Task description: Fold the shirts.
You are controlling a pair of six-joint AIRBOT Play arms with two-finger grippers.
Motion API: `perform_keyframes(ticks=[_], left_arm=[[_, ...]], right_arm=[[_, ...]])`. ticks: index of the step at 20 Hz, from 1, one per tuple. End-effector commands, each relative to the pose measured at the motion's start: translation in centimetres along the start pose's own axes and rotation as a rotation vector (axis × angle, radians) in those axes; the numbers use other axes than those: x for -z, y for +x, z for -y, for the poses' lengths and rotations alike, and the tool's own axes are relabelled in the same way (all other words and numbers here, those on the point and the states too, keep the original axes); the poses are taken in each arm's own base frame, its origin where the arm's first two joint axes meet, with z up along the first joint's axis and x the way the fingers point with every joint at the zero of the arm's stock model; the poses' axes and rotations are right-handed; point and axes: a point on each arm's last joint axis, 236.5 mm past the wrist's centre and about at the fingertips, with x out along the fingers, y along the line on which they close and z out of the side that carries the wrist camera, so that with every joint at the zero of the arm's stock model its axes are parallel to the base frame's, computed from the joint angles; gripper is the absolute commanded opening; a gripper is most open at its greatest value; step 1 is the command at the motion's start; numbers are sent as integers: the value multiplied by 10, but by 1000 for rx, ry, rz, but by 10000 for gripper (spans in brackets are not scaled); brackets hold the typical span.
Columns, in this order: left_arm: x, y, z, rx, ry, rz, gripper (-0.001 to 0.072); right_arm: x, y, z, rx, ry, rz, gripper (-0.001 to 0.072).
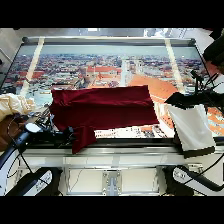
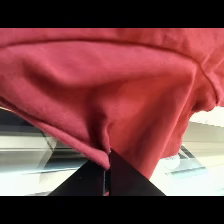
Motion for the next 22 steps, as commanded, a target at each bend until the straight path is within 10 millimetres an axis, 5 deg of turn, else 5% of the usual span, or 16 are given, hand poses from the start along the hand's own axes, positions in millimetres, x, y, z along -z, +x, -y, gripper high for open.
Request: perform_keyframes(ticks=[1, 4, 7, 12, 19, 21, 22], left_arm=[[-1, 2, 4, 9, 3, 10, 13], [-1, 2, 4, 9, 2, 10, 13], [-1, 2, 4, 9, 2, 7, 13], [-1, 2, 4, 9, 3, 8, 13], [-1, 2, 4, 9, 3, 7, 13], [-1, 2, 4, 9, 3, 7, 13], [-1, 2, 4, 9, 3, 8, 14]], right_arm=[[15, 20, -4, -62, 149, 142, 409], [106, 68, 7, -101, 381, -14, 410], [142, 85, 12, -106, 505, -77, 410], [103, 92, 20, -134, 669, 83, 408], [103, 127, 21, -116, 763, 76, 403], [91, 125, 25, -115, 773, 120, 195], [84, 123, 27, -111, 770, 144, 153]])
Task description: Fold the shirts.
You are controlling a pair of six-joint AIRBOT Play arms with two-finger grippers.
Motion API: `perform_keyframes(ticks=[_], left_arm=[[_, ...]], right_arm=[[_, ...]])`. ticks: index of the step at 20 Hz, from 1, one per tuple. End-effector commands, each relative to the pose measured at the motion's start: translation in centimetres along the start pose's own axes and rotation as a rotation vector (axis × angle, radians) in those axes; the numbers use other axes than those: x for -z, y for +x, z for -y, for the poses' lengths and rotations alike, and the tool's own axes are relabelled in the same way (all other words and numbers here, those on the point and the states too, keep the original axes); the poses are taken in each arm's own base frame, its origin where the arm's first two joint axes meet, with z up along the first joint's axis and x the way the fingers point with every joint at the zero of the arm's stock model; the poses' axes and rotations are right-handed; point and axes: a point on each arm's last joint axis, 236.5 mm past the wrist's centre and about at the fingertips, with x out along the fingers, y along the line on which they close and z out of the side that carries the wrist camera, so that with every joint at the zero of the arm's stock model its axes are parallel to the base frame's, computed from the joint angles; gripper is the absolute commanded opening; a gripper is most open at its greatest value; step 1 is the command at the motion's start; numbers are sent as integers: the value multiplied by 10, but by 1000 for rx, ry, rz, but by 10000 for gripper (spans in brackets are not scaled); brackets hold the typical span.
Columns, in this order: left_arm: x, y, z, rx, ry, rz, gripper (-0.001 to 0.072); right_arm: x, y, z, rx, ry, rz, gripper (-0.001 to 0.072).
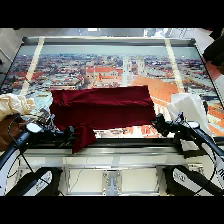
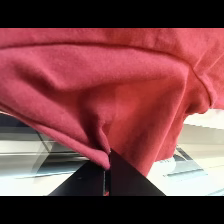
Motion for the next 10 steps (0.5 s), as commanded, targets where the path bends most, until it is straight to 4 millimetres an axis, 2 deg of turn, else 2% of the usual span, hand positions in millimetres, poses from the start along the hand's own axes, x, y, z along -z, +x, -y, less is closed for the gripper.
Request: perform_keyframes(ticks=[1, 3, 5, 8, 10], left_arm=[[-1, 0, 0, -1, 1, 4, 13], [-1, 0, 0, -1, 3, 5, 13], [-1, 0, 0, 0, 12, 6, 13], [1, -6, 6, 13, 34, 14, 13], [7, -19, 18, 39, 84, 34, 12]], right_arm=[[-23, 1, -10, -21, 25, 82, 153], [-34, -2, -21, -37, 13, 114, 148], [-38, -4, -29, -50, -10, 117, 12], [-27, -9, -50, -91, -157, 57, 10], [-16, -23, -73, -131, -278, 18, 10]])
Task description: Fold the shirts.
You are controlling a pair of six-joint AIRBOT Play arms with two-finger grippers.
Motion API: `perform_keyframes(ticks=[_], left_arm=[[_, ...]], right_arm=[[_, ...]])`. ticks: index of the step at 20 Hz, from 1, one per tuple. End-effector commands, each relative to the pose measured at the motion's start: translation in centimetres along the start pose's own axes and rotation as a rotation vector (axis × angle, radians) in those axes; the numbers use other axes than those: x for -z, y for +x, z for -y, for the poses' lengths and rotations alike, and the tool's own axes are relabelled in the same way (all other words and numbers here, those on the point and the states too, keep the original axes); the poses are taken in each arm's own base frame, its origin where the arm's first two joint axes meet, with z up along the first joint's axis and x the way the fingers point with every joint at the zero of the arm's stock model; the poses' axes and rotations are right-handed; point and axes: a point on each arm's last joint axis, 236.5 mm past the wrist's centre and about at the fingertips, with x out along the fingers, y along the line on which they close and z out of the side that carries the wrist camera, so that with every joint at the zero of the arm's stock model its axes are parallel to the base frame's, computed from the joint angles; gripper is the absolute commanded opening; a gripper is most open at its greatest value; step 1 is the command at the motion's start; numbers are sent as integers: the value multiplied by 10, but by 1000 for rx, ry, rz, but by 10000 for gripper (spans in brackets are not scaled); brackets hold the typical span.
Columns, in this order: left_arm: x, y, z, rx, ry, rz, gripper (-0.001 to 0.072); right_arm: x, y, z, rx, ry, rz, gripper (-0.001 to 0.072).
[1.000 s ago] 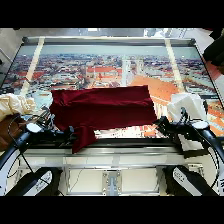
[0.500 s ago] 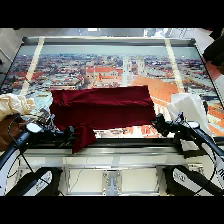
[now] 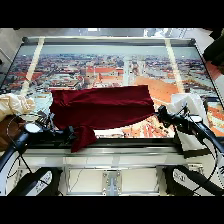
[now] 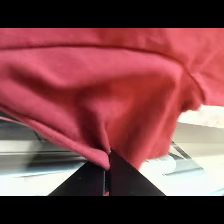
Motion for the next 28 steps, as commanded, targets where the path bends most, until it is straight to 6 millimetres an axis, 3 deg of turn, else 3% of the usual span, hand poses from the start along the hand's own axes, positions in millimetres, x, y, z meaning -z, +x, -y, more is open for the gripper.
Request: perform_keyframes(ticks=[1, 3, 7, 9, 12, 15, 19, 23, 28], left_arm=[[8, -20, 19, 39, 76, 36, 12], [9, -43, 39, 79, 145, 129, 12], [0, -110, 79, 180, 143, 407, 11], [-4, -135, 75, 149, 136, 505, 10], [-13, -153, 70, 111, 116, 557, 9], [-36, -146, 78, 88, 186, 498, 8], [-118, -133, 93, 37, 270, 500, 9], [-185, -101, 96, -15, 299, 451, 9], [-231, -62, 90, -102, 352, 456, 9]], right_arm=[[13, -21, -38, -63, -212, -71, 10], [20, -47, -54, -47, -361, -88, 11], [34, -94, -56, 58, -532, -100, 10], [36, -107, -57, 79, -576, -89, 10], [25, -116, -74, 67, -597, -40, 9], [7, -110, -83, 69, -595, -20, 9], [4, -78, -53, 128, -518, -133, 9], [-12, -42, -31, 165, -449, -147, 10], [-50, 2, -39, 173, -494, -31, 10]])
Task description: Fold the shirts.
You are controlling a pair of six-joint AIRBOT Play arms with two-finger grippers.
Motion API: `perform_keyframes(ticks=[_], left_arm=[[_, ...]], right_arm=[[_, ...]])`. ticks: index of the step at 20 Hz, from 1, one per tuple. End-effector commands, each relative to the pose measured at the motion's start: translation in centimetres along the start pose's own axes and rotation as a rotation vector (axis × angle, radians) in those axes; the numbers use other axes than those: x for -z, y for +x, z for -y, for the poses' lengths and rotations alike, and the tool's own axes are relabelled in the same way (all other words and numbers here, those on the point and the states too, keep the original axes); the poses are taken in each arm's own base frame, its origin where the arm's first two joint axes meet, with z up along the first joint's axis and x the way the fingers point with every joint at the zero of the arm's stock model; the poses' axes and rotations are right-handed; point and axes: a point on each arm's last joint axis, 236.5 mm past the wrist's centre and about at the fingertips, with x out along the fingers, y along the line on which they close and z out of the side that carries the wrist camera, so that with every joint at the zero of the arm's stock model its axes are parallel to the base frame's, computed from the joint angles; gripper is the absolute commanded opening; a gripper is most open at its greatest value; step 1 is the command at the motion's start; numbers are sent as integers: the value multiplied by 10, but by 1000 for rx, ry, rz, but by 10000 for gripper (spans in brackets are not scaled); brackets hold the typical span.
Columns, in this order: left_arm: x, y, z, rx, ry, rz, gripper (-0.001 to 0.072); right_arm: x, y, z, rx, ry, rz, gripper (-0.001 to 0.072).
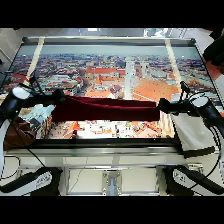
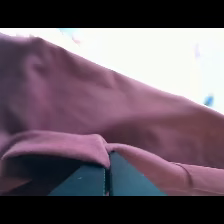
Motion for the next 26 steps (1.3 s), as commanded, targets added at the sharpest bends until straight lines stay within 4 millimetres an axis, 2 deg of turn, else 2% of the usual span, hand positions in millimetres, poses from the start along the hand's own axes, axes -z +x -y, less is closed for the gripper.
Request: perform_keyframes(ticks=[1, 5, 9, 12, 13, 14, 15, 18, 20, 22, 24, 26], left_arm=[[-14, 42, -14, -49, 45, 9, 9], [-10, 68, -24, -80, 55, 4, 9], [-15, 79, -31, -97, 52, 33, 10], [-15, 80, -31, -96, 51, 33, 28], [-17, 77, -30, -94, 54, 38, 222], [-21, 73, -29, -93, 52, 50, 525], [-26, 65, -26, -88, 53, 69, 669], [-52, 25, -10, -65, 69, 172, 673], [-69, -12, 13, -36, 106, 260, 672], [-71, -40, 43, 3, 184, 274, 672], [-70, -51, 74, 48, 261, 231, 672], [-83, -56, 105, 88, 315, 250, 672]], right_arm=[[-31, 27, 5, 25, -10, 59, 10], [-49, 49, 10, 30, 3, 34, 10], [-40, 67, 22, 42, 27, -17, 10], [-40, 67, 22, 41, 28, -20, 19], [-42, 64, 19, 36, 21, -18, 122], [-45, 60, 13, 25, 11, -24, 300], [-49, 52, 7, 14, -7, -35, 469], [-61, 8, -8, 14, -104, -97, 486], [-71, -32, 2, 89, -173, -89, 486], [-70, -57, 15, 136, -173, -82, 486], [-53, -55, 30, 128, -106, -131, 486], [-28, -34, 36, 60, -27, -197, 488]])
